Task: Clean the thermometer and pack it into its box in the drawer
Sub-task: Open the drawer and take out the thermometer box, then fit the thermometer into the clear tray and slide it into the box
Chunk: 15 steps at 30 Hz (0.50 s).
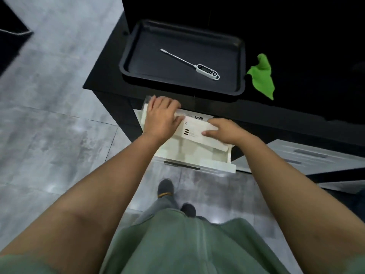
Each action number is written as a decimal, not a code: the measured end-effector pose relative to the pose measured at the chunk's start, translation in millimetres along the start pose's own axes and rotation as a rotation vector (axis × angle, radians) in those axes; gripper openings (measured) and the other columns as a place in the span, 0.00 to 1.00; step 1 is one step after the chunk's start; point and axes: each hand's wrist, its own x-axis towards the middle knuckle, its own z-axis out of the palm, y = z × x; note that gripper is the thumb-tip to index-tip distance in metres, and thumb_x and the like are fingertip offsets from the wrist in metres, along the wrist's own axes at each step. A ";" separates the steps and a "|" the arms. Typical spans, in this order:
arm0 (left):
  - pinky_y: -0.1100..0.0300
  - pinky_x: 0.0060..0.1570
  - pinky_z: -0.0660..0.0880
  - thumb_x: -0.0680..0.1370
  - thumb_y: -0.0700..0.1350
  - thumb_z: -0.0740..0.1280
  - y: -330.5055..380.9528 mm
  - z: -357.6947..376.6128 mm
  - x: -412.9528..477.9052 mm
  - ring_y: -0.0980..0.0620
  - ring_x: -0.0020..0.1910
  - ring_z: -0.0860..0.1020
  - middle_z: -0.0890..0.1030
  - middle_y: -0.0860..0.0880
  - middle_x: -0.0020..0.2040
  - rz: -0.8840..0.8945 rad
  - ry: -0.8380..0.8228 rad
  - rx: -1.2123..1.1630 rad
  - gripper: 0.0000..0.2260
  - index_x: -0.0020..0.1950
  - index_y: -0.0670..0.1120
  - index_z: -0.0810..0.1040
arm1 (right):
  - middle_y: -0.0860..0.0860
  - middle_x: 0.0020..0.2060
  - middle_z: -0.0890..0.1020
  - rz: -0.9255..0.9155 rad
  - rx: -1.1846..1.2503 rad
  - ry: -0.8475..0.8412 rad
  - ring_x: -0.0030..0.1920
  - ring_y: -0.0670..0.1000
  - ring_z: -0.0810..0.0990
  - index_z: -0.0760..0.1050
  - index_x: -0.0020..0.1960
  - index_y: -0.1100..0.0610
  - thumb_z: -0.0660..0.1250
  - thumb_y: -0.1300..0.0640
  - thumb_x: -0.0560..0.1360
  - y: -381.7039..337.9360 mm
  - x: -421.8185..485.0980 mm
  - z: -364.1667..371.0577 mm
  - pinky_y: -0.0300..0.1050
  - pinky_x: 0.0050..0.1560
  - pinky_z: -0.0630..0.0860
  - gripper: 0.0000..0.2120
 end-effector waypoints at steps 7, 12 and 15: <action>0.56 0.65 0.68 0.77 0.51 0.67 9.8 -23.9 19.4 0.46 0.65 0.70 0.67 0.43 0.68 -0.824 0.394 -0.635 0.26 0.70 0.41 0.66 | 0.49 0.41 0.80 0.034 0.438 0.002 0.40 0.50 0.80 0.77 0.50 0.55 0.67 0.49 0.77 -11.5 -11.4 -30.8 0.41 0.31 0.75 0.10; 0.56 0.48 0.78 0.78 0.61 0.62 8.3 -13.9 60.3 0.48 0.54 0.81 0.81 0.46 0.58 -1.143 -0.003 -1.540 0.27 0.69 0.44 0.69 | 0.48 0.45 0.82 0.003 0.564 -0.012 0.42 0.48 0.81 0.77 0.54 0.53 0.66 0.47 0.77 -37.0 13.0 -46.9 0.41 0.33 0.74 0.11; 0.49 0.53 0.78 0.79 0.65 0.55 6.1 -20.6 86.6 0.45 0.50 0.83 0.85 0.44 0.52 -1.115 -0.152 -1.830 0.28 0.62 0.44 0.77 | 0.47 0.42 0.81 -0.007 0.511 0.025 0.38 0.46 0.78 0.74 0.53 0.55 0.67 0.48 0.76 -58.3 38.9 -58.2 0.38 0.30 0.70 0.12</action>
